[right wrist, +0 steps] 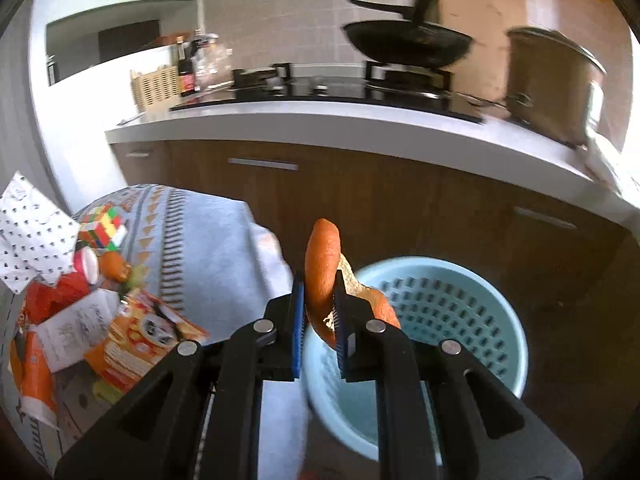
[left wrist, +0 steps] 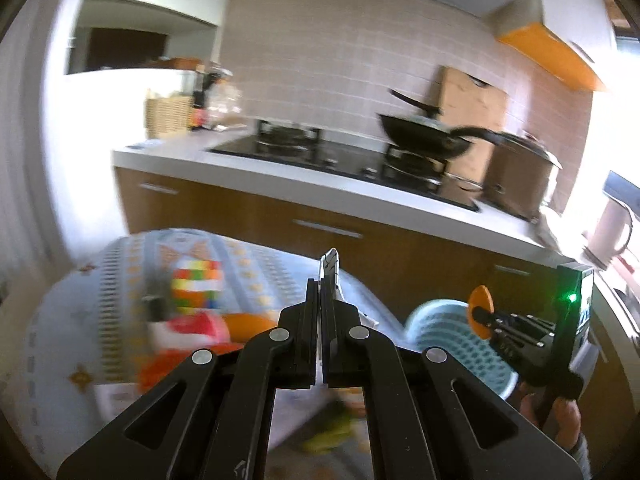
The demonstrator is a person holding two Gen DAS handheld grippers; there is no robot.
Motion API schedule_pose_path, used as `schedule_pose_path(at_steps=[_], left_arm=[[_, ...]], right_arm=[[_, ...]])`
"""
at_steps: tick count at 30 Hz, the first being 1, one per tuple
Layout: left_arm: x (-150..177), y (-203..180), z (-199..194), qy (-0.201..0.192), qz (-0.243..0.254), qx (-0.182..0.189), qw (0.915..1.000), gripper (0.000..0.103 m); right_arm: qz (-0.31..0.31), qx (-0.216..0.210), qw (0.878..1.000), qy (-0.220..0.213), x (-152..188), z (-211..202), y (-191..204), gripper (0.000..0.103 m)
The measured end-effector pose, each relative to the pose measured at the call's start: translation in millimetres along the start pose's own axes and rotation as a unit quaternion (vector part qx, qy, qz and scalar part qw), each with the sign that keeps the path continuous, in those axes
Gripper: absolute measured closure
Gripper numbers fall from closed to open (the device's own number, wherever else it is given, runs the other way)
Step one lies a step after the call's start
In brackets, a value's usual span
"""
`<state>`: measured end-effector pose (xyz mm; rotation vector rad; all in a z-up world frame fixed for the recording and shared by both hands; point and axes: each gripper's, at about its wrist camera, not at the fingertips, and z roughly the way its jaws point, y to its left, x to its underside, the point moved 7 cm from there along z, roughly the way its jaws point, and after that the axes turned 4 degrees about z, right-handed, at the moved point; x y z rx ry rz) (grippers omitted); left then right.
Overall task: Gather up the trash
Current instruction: 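Carry the orange peel over the blue basket and open the right tool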
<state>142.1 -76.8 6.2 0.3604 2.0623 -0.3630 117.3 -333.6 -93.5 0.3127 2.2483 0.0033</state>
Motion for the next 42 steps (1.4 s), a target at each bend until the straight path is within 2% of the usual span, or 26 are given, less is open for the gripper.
schedule_pose_path(at_steps=[7, 11, 15, 22, 24, 25, 27, 28, 29, 30, 36, 42], left_arm=[[15.7, -104.5, 54.6, 0.041, 0.051, 0.061, 0.996, 0.103], [43.5, -153.0, 94.2, 0.081, 0.08, 0.077, 0.9905, 0.103], [74.3, -178.9, 133.6, 0.124, 0.097, 0.075, 0.9847, 0.103], [106.1, -189.3, 179.0, 0.175, 0.089, 0.077, 0.9776, 0.103], [110.3, -190.0, 183.5, 0.18, 0.091, 0.075, 0.9766, 0.098], [112.1, -189.4, 183.9, 0.18, 0.093, 0.074, 0.9765, 0.094], [113.1, -187.8, 183.0, 0.178, 0.096, 0.066, 0.9771, 0.07], [111.5, -188.5, 182.4, 0.175, 0.096, 0.064, 0.9777, 0.067], [110.5, -188.3, 181.4, 0.173, 0.096, 0.065, 0.9782, 0.064], [108.8, -188.8, 179.8, 0.171, 0.096, 0.065, 0.9784, 0.063], [97.3, -182.0, 161.0, 0.152, 0.095, 0.062, 0.9818, 0.061], [78.6, -161.6, 127.4, 0.118, 0.082, 0.051, 0.9883, 0.056]], right_arm=[[0.054, 0.038, 0.997, 0.05, 24.9, 18.2, -74.7, 0.092], [0.073, 0.046, 0.992, 0.097, 48.3, 37.4, -103.5, 0.092], [0.091, 0.045, 0.986, 0.132, 66.3, 55.1, -123.1, 0.092], [0.105, 0.045, 0.981, 0.159, 81.5, 71.2, -139.6, 0.091], [0.106, 0.047, 0.98, 0.162, 82.4, 73.1, -141.3, 0.087], [0.106, 0.048, 0.98, 0.161, 81.8, 73.8, -141.8, 0.086], [0.107, 0.048, 0.981, 0.157, 80.0, 73.8, -143.0, 0.074], [0.108, 0.048, 0.981, 0.154, 78.7, 73.2, -142.8, 0.07], [0.108, 0.049, 0.982, 0.148, 76.6, 71.2, -142.4, 0.06], [0.108, 0.05, 0.983, 0.142, 74.5, 68.7, -141.6, 0.056], [0.1, 0.043, 0.987, 0.122, 61.6, 54.9, -131.9, 0.056], [0.081, 0.025, 0.992, 0.091, 42.6, 33.8, -100.1, 0.056]])
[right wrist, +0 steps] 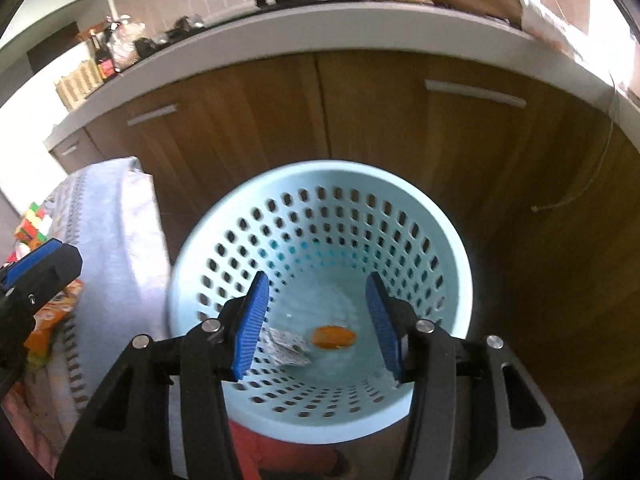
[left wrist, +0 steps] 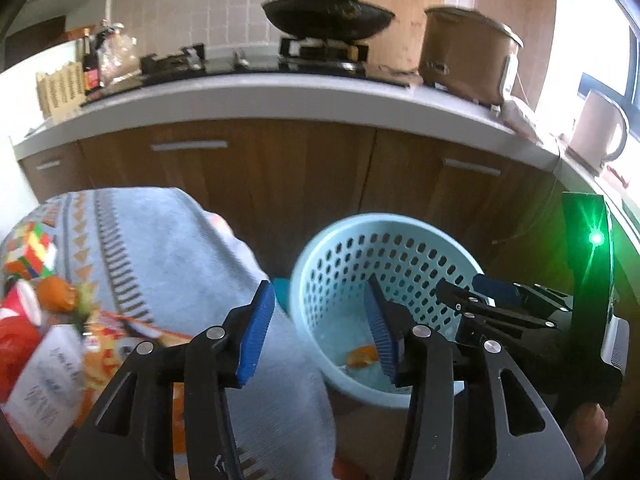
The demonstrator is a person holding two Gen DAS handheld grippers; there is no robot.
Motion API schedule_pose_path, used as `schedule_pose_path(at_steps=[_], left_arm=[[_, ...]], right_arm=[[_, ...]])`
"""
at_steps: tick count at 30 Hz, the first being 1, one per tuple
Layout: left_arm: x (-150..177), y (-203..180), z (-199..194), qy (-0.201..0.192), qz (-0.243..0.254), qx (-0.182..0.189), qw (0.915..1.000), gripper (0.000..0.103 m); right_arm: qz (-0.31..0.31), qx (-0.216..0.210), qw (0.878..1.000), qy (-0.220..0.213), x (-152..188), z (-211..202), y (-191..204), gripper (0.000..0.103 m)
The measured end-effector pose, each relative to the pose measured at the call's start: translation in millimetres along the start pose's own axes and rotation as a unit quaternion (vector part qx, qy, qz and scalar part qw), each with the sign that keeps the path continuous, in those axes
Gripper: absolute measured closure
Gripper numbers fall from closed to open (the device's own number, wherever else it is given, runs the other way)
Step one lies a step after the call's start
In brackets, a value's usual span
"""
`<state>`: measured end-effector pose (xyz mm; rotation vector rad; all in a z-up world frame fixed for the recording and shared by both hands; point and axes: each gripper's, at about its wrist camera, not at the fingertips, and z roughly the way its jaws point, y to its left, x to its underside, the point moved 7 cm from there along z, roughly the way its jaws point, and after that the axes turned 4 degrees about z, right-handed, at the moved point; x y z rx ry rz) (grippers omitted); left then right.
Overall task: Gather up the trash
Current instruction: 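Carry the orange peel over the blue basket and open the right tool, then grasp the orange chip bag with the left tool while the right tool grasps the panda snack bag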
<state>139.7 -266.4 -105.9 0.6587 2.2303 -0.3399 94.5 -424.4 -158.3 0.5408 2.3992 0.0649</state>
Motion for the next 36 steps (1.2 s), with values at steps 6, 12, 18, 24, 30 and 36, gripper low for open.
schedule_pose_path(at_steps=[6, 12, 18, 24, 30, 36], left_arm=[[0.5, 40.8, -57.7, -0.04, -0.033, -0.027, 0.9983, 0.053], [25.0, 114.1, -126.7, -0.066, -0.082, -0.087, 0.9907, 0.046], [70.3, 198.4, -183.9, -0.06, -0.145, -0.161, 0.9743, 0.037], [114.5, 246.7, -198.0, -0.023, -0.17, -0.163, 0.9717, 0.026], [137.0, 249.4, -176.7, 0.009, -0.159, -0.14, 0.9772, 0.019], [144.0, 248.8, -152.0, 0.028, -0.165, -0.129, 0.9775, 0.019]], right_arm=[[-0.039, -0.042, 0.998, -0.034, -5.0, -33.4, 57.3, 0.056], [-0.093, -0.091, 0.99, -0.057, 6.6, -62.8, 131.7, 0.056], [-0.151, -0.135, 0.977, -0.06, 33.8, -78.7, 208.3, 0.056], [-0.195, -0.162, 0.966, -0.047, 61.4, -79.2, 263.6, 0.056], [-0.209, -0.165, 0.963, -0.04, 77.3, -75.4, 281.1, 0.056], [-0.19, -0.158, 0.969, -0.024, 76.1, -64.4, 266.4, 0.056]])
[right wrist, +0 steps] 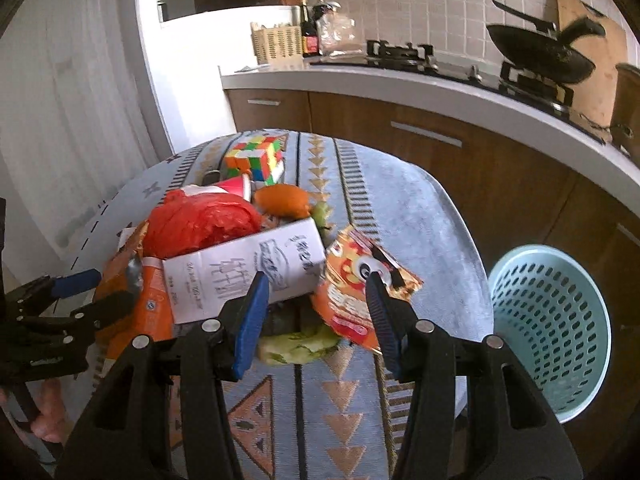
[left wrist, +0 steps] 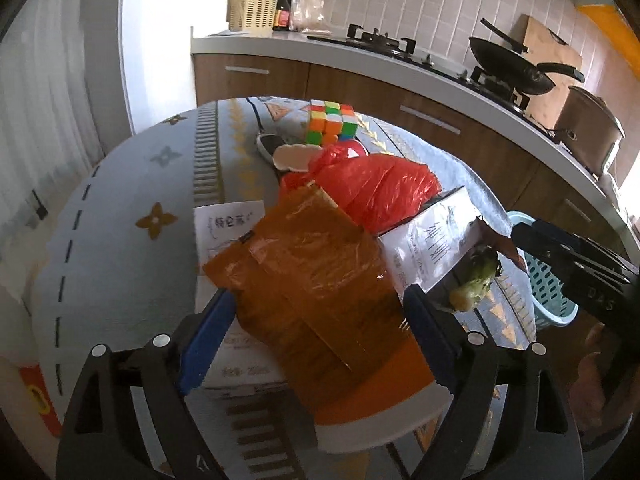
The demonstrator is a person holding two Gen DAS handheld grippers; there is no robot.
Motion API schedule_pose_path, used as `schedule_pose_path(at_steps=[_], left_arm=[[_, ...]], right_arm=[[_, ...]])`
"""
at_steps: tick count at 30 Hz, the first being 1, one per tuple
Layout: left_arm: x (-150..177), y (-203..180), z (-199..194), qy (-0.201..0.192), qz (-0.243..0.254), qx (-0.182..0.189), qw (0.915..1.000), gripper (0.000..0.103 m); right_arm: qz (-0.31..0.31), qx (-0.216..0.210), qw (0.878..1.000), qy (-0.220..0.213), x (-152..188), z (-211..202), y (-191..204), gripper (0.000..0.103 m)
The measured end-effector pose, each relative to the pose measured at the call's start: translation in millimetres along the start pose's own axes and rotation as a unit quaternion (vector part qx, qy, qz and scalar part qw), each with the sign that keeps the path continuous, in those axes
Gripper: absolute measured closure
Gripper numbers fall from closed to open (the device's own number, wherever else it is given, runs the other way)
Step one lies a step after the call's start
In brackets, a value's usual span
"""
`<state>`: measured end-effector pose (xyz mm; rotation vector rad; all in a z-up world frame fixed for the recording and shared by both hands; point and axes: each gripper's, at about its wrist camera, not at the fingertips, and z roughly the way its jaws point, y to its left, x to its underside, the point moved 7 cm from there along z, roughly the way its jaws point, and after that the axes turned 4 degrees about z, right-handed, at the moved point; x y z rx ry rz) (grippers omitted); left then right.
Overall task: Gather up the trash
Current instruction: 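Grasp the orange chip bag with the left tool while the right tool grasps the panda snack bag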
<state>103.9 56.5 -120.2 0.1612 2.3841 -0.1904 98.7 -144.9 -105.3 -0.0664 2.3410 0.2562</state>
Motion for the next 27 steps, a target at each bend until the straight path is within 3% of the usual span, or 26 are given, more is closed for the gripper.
schedule_pose_path(at_steps=[2, 10, 15, 27], left_arm=[[-0.3, 0.9, 4.0, 0.001, -0.002, -0.006, 1.0, 0.021], [2.6, 10.4, 6.9, -0.001, -0.028, 0.033, 0.9991, 0.039], [0.2, 4.9, -0.6, -0.015, -0.013, 0.044, 0.9988, 0.07], [-15.4, 0.3, -31.4, -0.064, -0.017, 0.042, 0.997, 0.074]], right_arm=[[0.011, 0.0, 1.0, 0.006, 1.6, 2.0, -8.3, 0.056], [0.018, 0.002, 1.0, 0.011, 7.3, 4.1, -25.6, 0.056], [0.014, -0.001, 1.0, 0.016, 13.6, 6.7, -26.3, 0.046], [-0.007, 0.023, 0.999, 0.036, 18.3, 30.0, -24.1, 0.044]])
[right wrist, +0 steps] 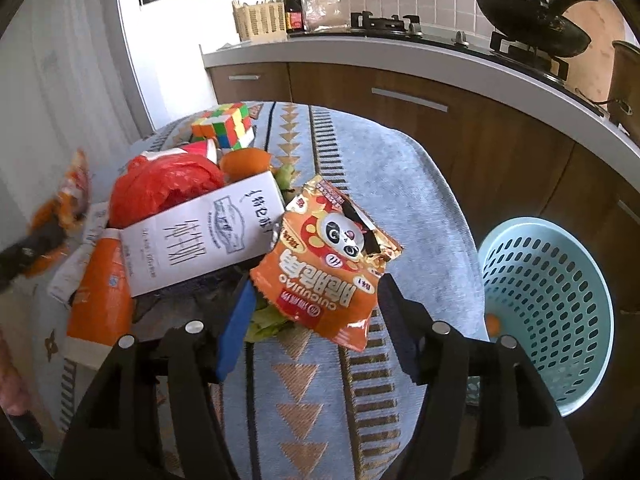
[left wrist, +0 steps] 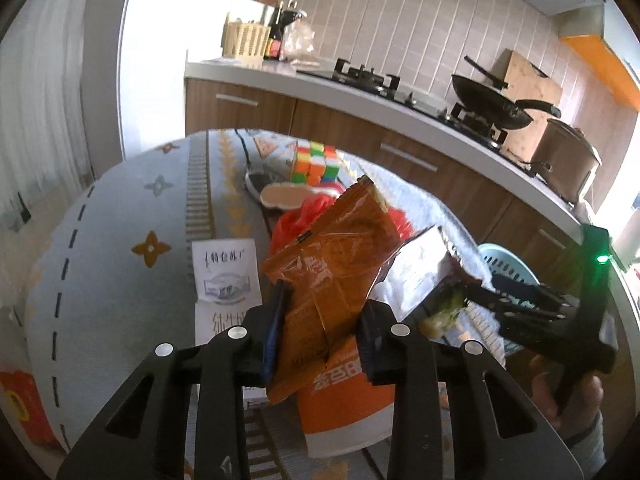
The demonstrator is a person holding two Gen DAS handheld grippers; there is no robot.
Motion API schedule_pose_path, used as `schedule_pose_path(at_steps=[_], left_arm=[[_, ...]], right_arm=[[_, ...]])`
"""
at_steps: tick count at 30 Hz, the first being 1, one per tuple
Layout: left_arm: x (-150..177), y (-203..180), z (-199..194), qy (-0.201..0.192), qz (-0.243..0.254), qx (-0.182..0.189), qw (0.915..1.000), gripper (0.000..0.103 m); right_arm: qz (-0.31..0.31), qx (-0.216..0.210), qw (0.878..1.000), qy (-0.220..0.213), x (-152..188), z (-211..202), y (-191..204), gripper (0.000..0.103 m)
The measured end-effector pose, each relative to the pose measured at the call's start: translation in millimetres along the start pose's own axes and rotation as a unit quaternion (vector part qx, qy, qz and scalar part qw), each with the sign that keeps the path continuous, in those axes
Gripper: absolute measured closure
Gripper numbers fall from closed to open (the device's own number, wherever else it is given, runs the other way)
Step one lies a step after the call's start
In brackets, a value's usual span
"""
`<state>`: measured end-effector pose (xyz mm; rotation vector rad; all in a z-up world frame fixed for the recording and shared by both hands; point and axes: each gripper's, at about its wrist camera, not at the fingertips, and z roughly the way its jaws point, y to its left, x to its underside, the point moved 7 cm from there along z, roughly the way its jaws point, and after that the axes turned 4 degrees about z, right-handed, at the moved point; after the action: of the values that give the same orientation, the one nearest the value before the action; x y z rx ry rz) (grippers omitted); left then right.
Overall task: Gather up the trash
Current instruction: 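Grasp the orange chip bag with the left tool while the right tool grasps the panda snack bag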
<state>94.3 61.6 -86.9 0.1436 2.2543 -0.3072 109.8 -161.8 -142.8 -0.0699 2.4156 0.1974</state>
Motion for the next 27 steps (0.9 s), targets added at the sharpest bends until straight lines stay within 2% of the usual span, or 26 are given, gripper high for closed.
schedule_pose_path(at_steps=[4, 5, 6, 13, 17, 21, 27], left_arm=[[-6.2, -7.8, -2.2, -0.004, 0.005, -0.002, 1.0, 0.074], [-6.9, -10.3, -1.6, -0.004, 0.007, -0.001, 1.0, 0.074], [-7.6, -13.6, -0.8, -0.003, 0.009, 0.0, 1.0, 0.074], [-10.4, -39.1, 5.0, 0.001, 0.032, 0.009, 0.9994, 0.074], [-14.0, -57.4, 10.1, 0.002, 0.046, 0.014, 0.9988, 0.074], [-18.9, -77.6, 16.8, 0.003, 0.056, 0.022, 0.9982, 0.074], [-34.2, -114.5, 28.0, -0.003, 0.073, 0.039, 0.9966, 0.074]], right_arm=[[-0.005, 0.016, 1.0, 0.008, -3.2, 10.9, -1.6, 0.045], [0.0, 0.014, 1.0, 0.008, -4.7, 12.5, -3.6, 0.047], [0.007, 0.009, 1.0, 0.01, -5.7, 13.7, -5.8, 0.054], [0.05, -0.011, 0.999, 0.006, -10.6, 10.9, -31.0, 0.074], [0.056, -0.003, 0.998, 0.0, -12.8, 9.2, -45.0, 0.094], [0.061, 0.009, 0.998, -0.031, -19.4, -5.3, -59.4, 0.101], [0.064, 0.038, 0.994, -0.079, -31.4, -37.3, -83.0, 0.102]])
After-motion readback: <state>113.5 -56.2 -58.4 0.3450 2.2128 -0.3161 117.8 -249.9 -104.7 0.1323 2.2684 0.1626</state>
